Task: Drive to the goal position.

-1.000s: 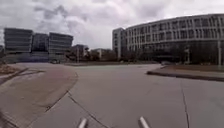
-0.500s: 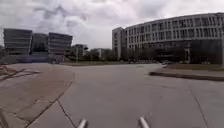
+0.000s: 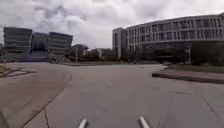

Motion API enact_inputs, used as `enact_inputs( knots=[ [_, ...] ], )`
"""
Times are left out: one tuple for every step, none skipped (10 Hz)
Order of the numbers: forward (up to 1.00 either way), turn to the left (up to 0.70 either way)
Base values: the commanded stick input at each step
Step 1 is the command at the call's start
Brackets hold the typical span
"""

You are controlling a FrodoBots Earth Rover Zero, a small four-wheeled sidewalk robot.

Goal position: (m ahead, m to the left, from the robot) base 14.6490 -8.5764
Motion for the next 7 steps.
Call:
enact_inputs(
  knots=[
    [0.70,0.00],
    [0.70,0.00],
    [0.70,0.00],
    [0.70,0.00],
    [0.70,0.00],
    [0.70,0.00],
    [0.70,0.00]
  ],
)
